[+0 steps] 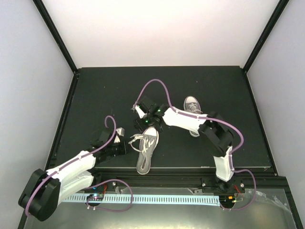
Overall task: Tie the shoes
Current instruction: Cross the shoelace with the shoelace.
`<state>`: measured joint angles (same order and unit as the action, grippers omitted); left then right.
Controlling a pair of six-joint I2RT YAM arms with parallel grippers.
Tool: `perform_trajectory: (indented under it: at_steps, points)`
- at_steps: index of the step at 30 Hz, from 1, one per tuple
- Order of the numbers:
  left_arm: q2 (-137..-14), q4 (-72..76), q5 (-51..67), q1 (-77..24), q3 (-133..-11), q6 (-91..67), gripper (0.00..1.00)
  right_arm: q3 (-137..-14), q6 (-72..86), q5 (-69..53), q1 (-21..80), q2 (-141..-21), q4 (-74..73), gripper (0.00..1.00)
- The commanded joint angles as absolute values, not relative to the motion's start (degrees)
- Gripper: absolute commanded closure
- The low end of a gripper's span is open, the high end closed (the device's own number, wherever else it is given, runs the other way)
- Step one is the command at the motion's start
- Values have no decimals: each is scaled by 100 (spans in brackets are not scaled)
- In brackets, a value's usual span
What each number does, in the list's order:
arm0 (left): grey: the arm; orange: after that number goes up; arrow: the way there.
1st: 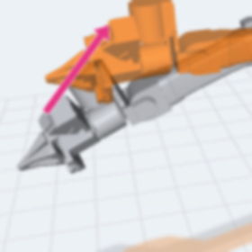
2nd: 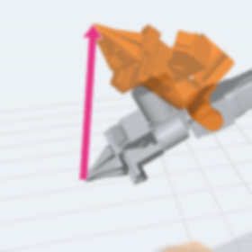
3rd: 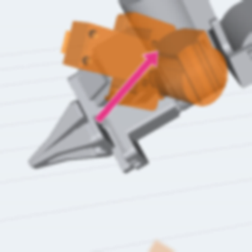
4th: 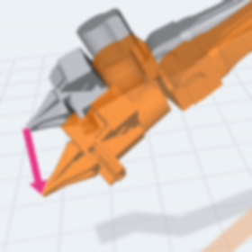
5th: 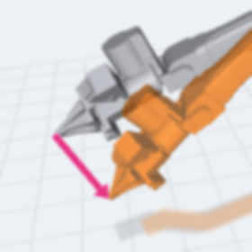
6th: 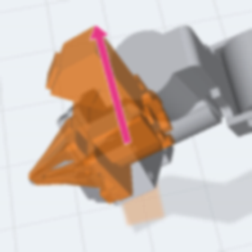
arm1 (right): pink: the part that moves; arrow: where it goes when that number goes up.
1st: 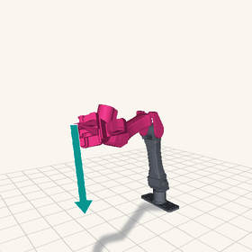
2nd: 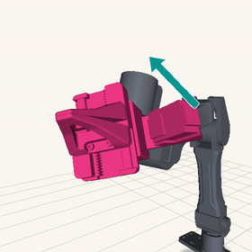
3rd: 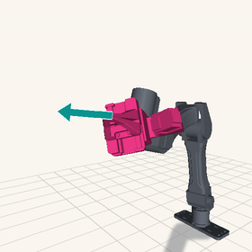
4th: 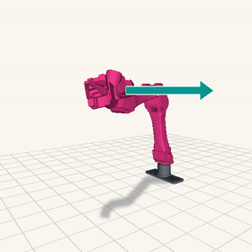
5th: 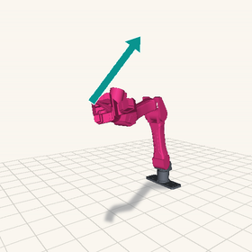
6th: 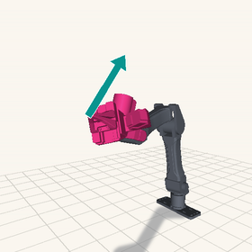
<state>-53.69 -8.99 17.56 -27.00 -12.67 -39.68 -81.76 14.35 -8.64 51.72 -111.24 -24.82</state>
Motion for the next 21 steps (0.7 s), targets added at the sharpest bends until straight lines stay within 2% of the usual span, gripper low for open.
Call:
perform_trajectory:
  at_steps: [1, 13, 17, 19, 21]
  points:
    - [-5282, -1079, 1711, -2658, -1257, -4078, 98, -8825, 894, -1156, 5280, -11629, -3412, 46]
    - [-5356, -982, 1810, -2663, -1274, -4070, 98, -9757, 43, -1638, 5429, -12589, -4345, 53]
    - [-5379, -958, 1835, -2663, -1274, -4080, 98, -9937, -88, -1464, 5463, -12807, -4531, 56]
    - [-5379, -958, 1837, -2657, -1274, -4081, 99, -9949, -132, -1398, 5466, -12847, -4544, 59]
    - [-5379, -958, 1844, -2656, -1277, -4080, 98, -9949, -162, -1368, 5467, -12858, -4518, 67]
